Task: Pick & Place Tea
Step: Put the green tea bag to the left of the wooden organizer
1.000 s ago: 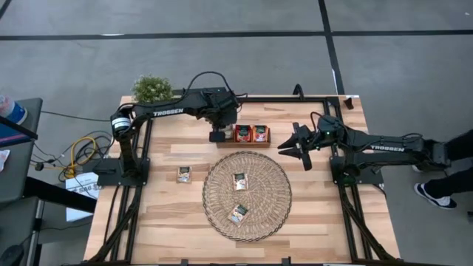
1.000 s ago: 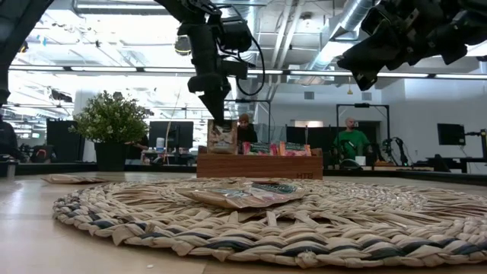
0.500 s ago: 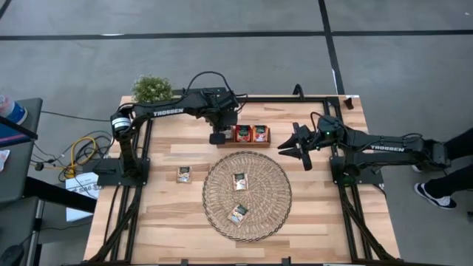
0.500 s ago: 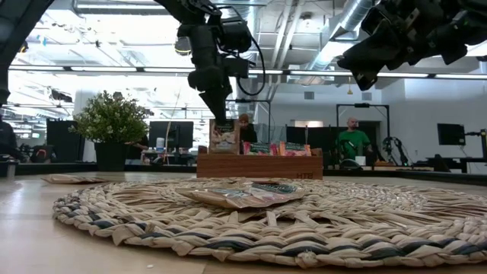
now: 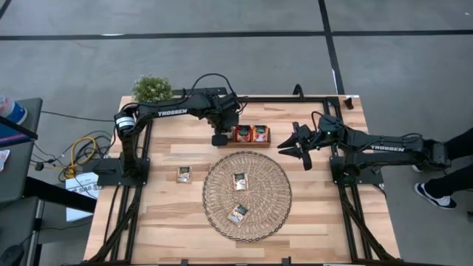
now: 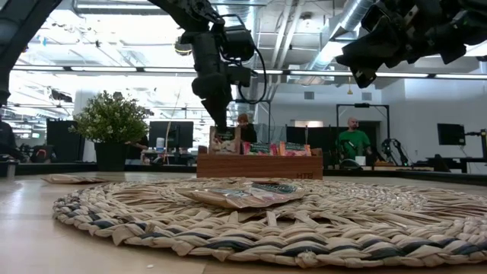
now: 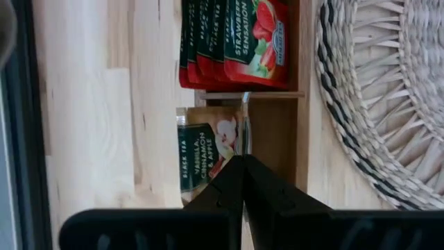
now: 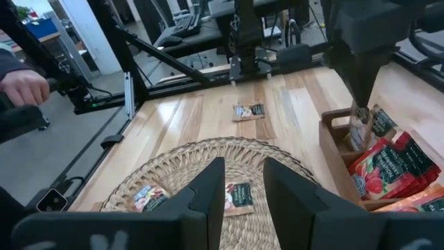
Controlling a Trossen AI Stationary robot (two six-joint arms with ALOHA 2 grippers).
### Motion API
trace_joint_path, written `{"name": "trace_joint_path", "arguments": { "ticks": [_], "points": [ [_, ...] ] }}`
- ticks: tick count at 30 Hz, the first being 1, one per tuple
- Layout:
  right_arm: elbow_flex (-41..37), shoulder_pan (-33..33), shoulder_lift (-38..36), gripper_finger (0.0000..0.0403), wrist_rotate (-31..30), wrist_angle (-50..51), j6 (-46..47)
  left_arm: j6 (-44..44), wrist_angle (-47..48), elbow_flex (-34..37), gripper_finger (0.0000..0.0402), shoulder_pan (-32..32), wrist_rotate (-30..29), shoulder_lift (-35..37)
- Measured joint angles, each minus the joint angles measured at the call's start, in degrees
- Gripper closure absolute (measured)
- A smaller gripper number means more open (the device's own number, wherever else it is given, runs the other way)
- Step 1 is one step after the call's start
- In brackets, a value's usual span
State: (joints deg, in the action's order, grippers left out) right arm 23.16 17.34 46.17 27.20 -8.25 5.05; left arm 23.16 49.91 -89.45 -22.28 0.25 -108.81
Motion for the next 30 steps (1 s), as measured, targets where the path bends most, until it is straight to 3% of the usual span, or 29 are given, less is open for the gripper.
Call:
{"name": "trace_joint_path", "arguments": {
  "ticks": [30],
  "points": [
    [0.00, -0.04, 0.00, 0.0310, 0.00, 0.06, -0.04, -3.96, -0.44, 0.00, 0.0391, -0.36, 1.51, -0.83]
  ]
}}
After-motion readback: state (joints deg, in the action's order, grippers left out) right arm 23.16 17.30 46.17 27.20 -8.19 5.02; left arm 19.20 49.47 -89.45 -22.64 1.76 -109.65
